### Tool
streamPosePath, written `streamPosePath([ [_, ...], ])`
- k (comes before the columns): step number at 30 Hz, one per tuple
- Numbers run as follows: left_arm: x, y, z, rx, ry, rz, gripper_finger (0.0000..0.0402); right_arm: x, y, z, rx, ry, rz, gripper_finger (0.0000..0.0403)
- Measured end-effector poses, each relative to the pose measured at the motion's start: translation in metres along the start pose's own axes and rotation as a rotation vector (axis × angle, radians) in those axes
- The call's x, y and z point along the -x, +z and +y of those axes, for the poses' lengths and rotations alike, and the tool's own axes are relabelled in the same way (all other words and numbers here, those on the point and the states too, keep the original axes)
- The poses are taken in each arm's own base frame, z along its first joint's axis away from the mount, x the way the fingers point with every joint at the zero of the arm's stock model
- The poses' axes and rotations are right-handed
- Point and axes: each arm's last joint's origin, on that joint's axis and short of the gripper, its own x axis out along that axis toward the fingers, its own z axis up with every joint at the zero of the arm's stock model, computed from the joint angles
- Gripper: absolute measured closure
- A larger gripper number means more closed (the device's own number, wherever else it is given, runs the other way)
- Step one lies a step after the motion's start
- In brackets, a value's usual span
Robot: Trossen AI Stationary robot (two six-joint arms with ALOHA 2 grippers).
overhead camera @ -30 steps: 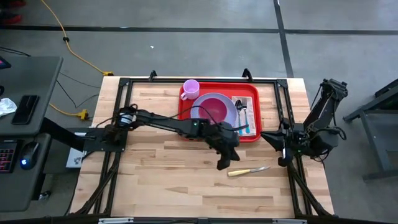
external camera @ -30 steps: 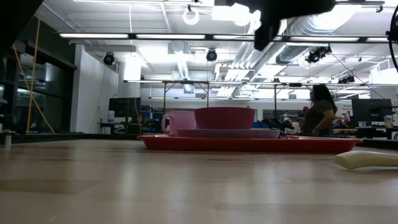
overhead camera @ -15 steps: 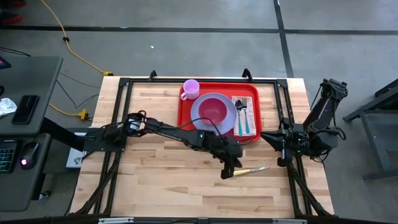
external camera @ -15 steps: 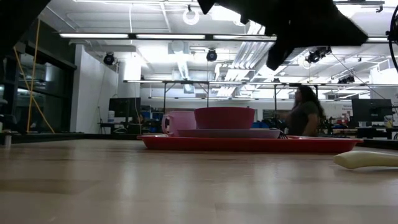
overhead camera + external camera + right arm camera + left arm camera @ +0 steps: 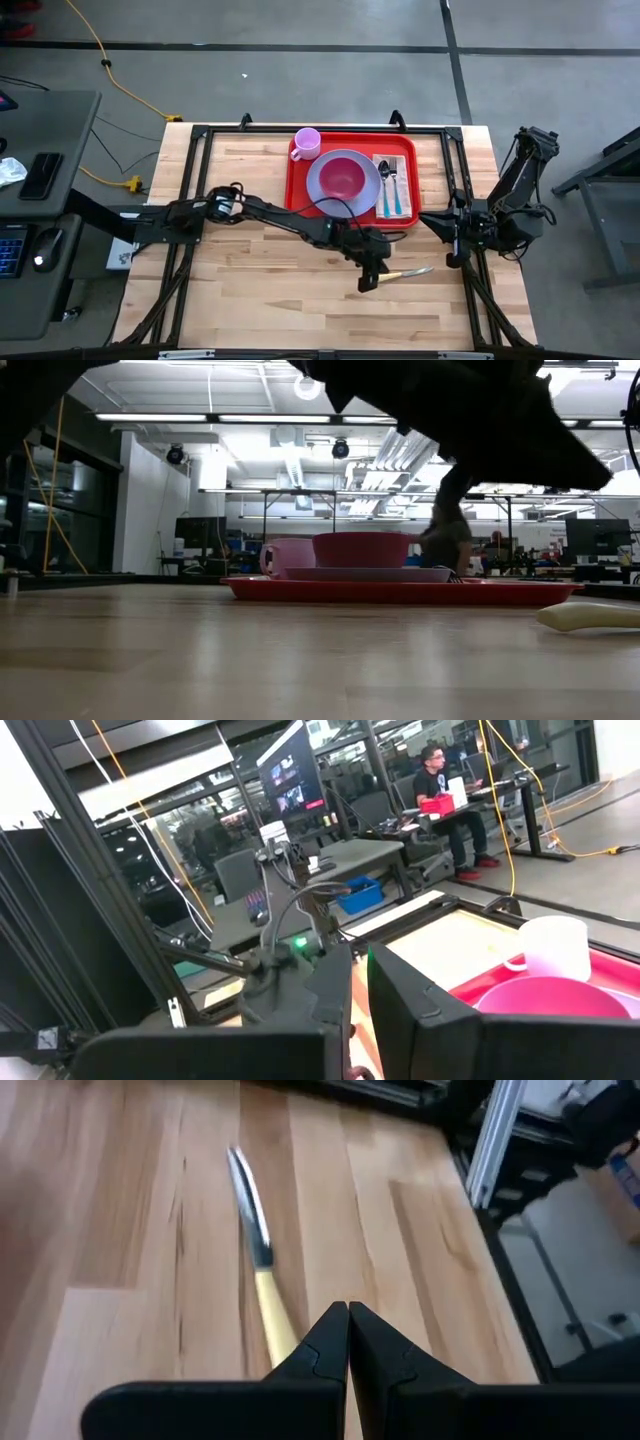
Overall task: Set up tray
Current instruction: Put the knife to the right of the blue fork on the white napkin on the serving tray
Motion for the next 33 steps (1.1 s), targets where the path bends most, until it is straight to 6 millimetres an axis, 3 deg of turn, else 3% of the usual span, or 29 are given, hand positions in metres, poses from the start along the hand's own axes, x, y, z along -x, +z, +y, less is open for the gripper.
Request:
streamPosePath([
  [8,-0.01,-0.012,0.005,0.012,-0.003,0.047,0.036,0.0,0.0,0.0,-0.003,0.002,0.0,0.0386],
  [33,-0.014,-0.015,0.005,-0.049,-0.048,0.065,0.036,0.0,0.0,0.0,-0.039,0.004,0.001,0.0386],
])
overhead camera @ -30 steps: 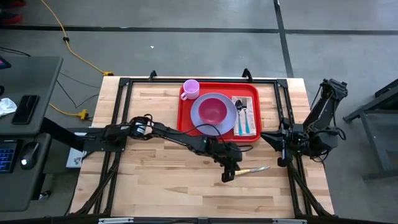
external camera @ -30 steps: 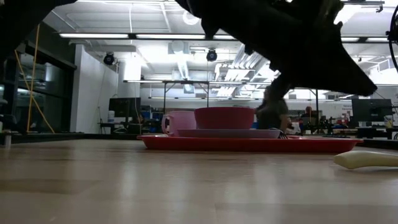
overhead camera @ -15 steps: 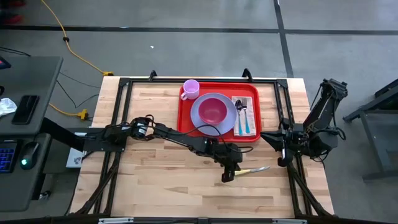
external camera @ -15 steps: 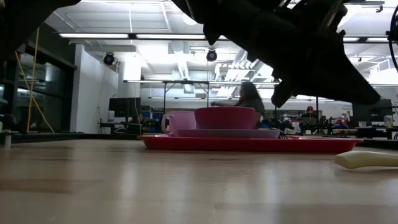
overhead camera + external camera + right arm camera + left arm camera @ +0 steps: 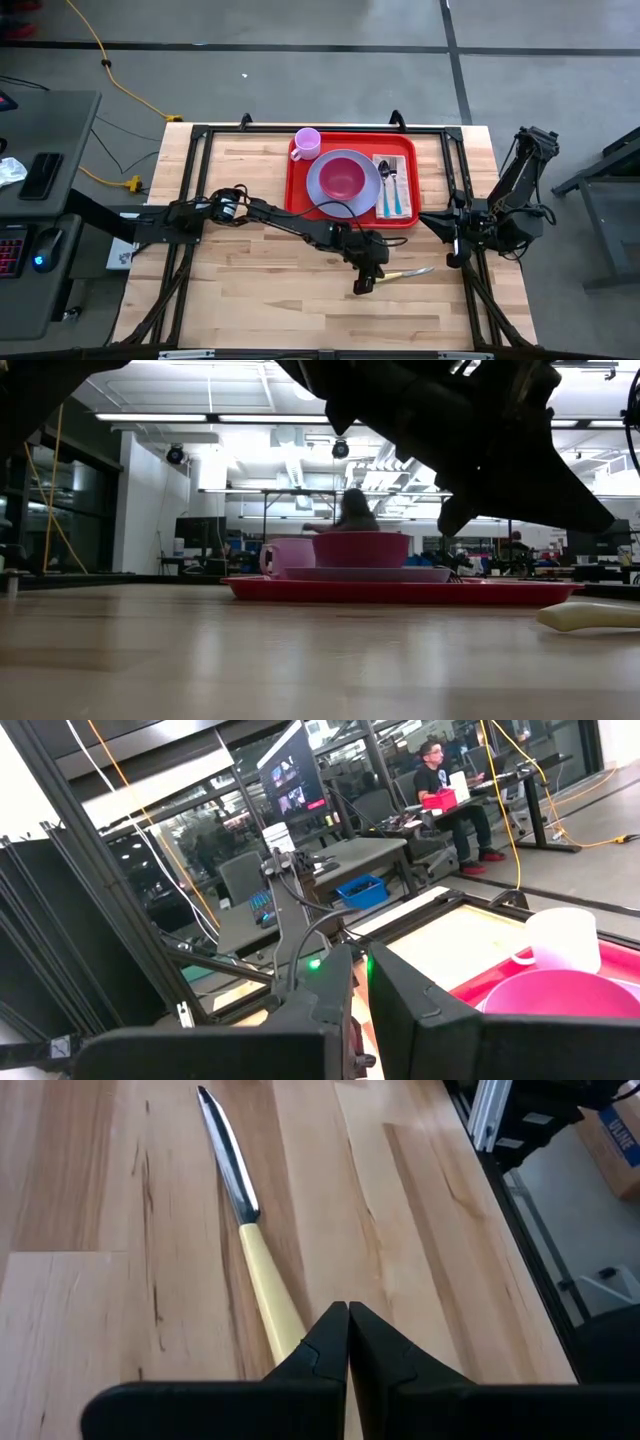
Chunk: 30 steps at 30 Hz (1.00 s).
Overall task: Set up tray
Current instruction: Put the knife to the right of the blue fork on the white napkin on the serving tray
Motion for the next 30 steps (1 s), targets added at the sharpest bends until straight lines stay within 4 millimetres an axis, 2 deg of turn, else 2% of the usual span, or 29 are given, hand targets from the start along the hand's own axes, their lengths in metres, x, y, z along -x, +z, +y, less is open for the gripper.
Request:
streamPosePath([
  [3,0.0,0.0,0.001,0.001,0.002,-0.002,0.0354,0.0,0.0,0.0,0.0,0.0,0.0,0.0386],
  [5,0.001,0.001,0.003,0.015,0.011,-0.002,0.0335,0.0,0.0,0.0,0.0,0.0,0.0,0.0386],
  [13,0.001,0.0,0.006,0.036,0.084,-0.009,0.0211,0.0,0.0,0.0,0.003,0.0,0.0,0.0386],
  [16,0.001,0.0,0.005,0.036,0.062,-0.003,0.0181,0.0,0.0,0.0,0.003,0.0,0.0,0.0387],
  [22,-0.002,-0.002,-0.006,0.006,0.028,0.003,0.0168,0.0,0.0,0.0,0.003,0.0,0.0,0.0386],
  [28,-0.015,-0.018,-0.006,0.026,0.026,0.057,0.0167,0.0,0.0,0.0,0.004,0.0,0.0,0.0386],
  [30,-0.018,-0.018,-0.005,0.023,0.031,0.038,0.0167,0.0,-0.001,0.0,0.006,-0.001,0.001,0.0387],
])
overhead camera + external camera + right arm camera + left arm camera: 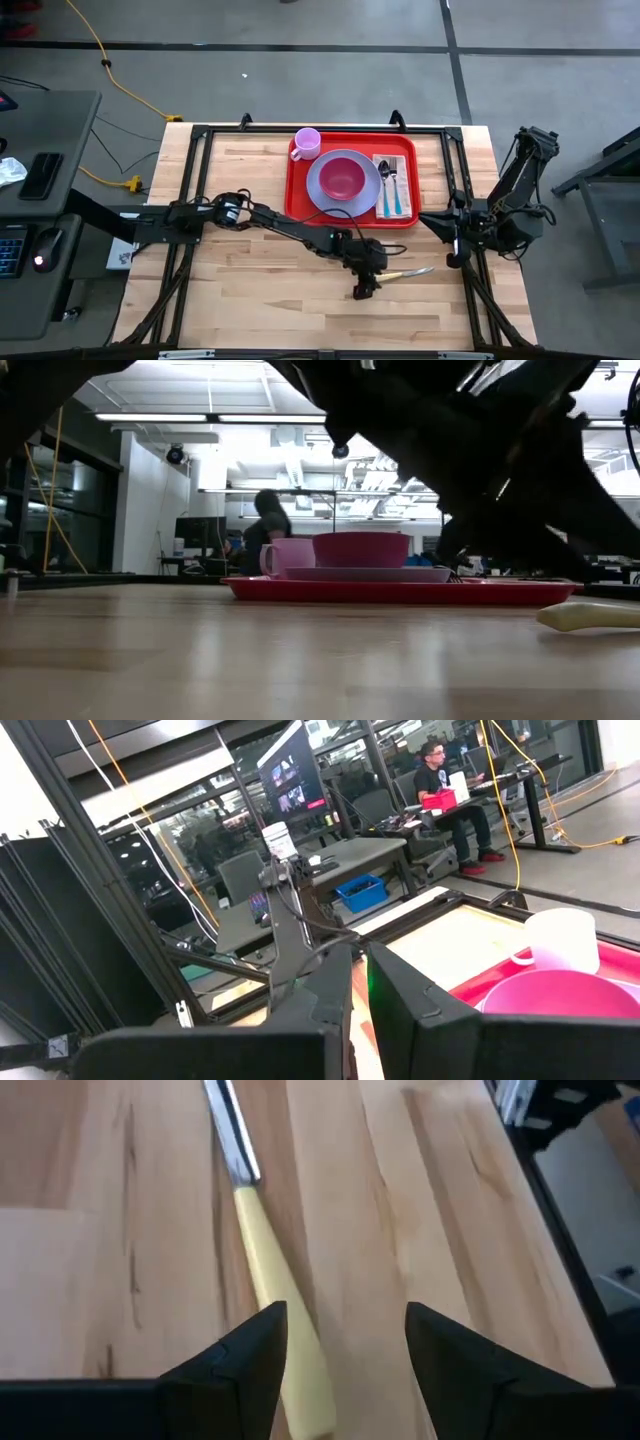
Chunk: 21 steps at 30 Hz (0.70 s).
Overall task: Set up tray
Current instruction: Put the knife to the right of the blue fork on the white napkin on the serving tray
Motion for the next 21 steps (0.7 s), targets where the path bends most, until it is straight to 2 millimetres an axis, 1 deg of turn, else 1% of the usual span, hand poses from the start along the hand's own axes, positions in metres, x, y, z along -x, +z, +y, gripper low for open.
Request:
streamPosePath([
  [4,-0.002,-0.004,0.001,0.014,0.013,0.034,0.0167,0.0,0.0,0.0,0.0,0.0,0.0,0.0387],
  [12,-0.001,-0.004,0.002,0.001,0.042,0.041,0.0167,0.0,0.0,0.0,-0.006,-0.001,0.0,0.0387],
  [14,-0.006,-0.006,0.004,0.0,0.037,0.037,0.0167,0.0,0.0,0.0,-0.008,-0.001,0.0,0.0387],
  [16,-0.009,-0.012,0.006,0.006,0.044,0.071,0.0167,0.0,0.0,0.0,-0.008,-0.001,0.0,0.0387],
  [20,-0.016,-0.016,0.008,-0.001,0.04,0.062,0.0167,0.0,0.0,0.0,-0.016,-0.004,0.0,0.0387],
  [21,-0.015,-0.016,0.008,0.006,0.04,0.072,0.0167,0.0,0.0,0.0,-0.02,-0.004,0.0,0.0387],
])
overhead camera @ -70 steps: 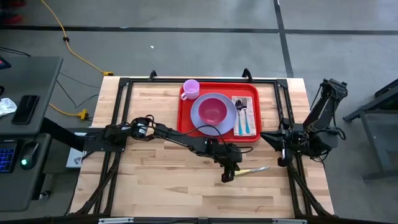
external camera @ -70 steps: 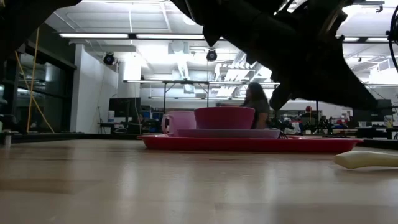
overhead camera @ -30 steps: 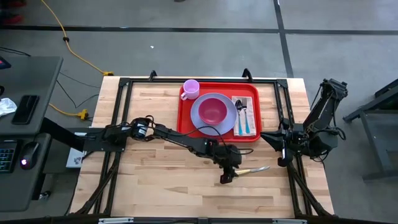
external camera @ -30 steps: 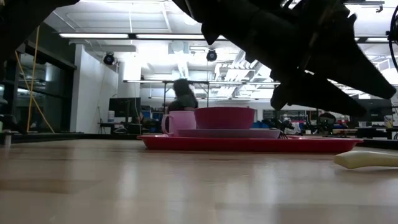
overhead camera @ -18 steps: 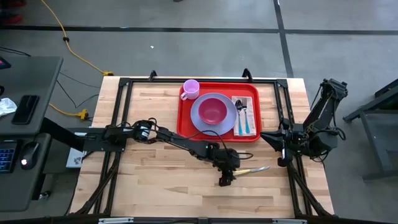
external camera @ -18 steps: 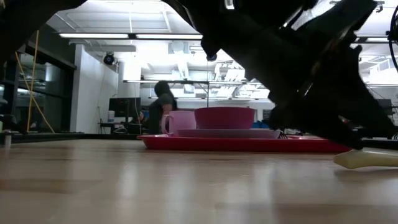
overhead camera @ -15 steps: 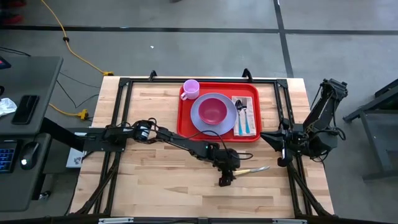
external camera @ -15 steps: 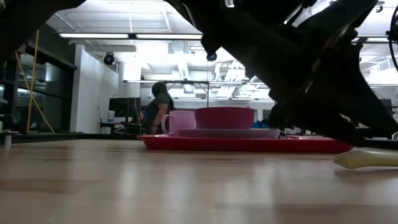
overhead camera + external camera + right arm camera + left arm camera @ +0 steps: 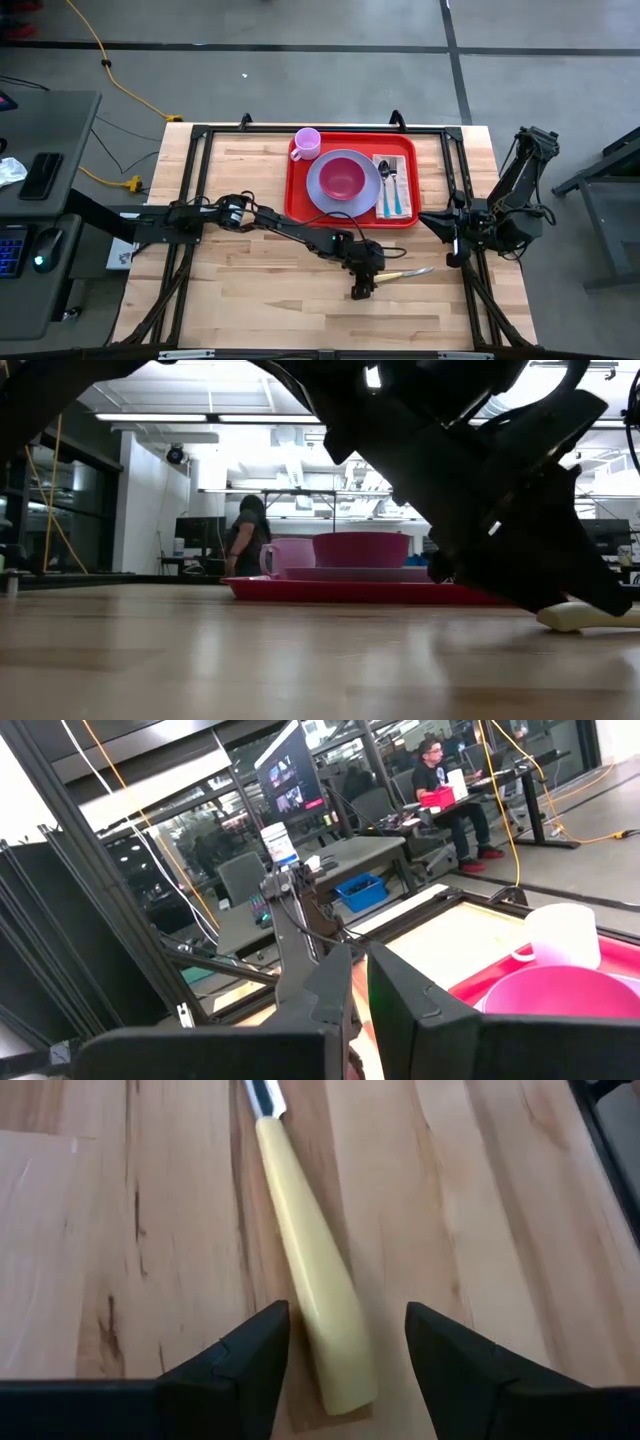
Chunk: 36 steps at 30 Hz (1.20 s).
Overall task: Set up tray
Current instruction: Put the knife to the right of the blue fork on the white napkin on the serving tray
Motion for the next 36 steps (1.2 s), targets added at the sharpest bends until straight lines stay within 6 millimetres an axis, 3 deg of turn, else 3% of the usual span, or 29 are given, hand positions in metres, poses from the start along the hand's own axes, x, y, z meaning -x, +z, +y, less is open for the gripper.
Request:
streamPosePath([
  [8,-0.004,-0.004,0.002,-0.041,0.018,0.02,0.0171,0.0,0.0,0.0,-0.002,-0.002,0.0,0.0387],
  [18,-0.009,-0.011,-0.001,-0.13,0.081,0.041,0.0231,0.0,0.0,0.0,-0.001,-0.006,-0.001,0.0387],
  [28,-0.009,-0.013,-0.001,-0.127,0.084,0.048,0.0278,0.0,0.0,0.0,-0.009,-0.012,-0.003,0.0387],
  [36,-0.009,-0.012,0.0,-0.029,0.083,0.044,0.0283,0.0,0.0,0.0,-0.027,-0.004,0.0,0.0386],
])
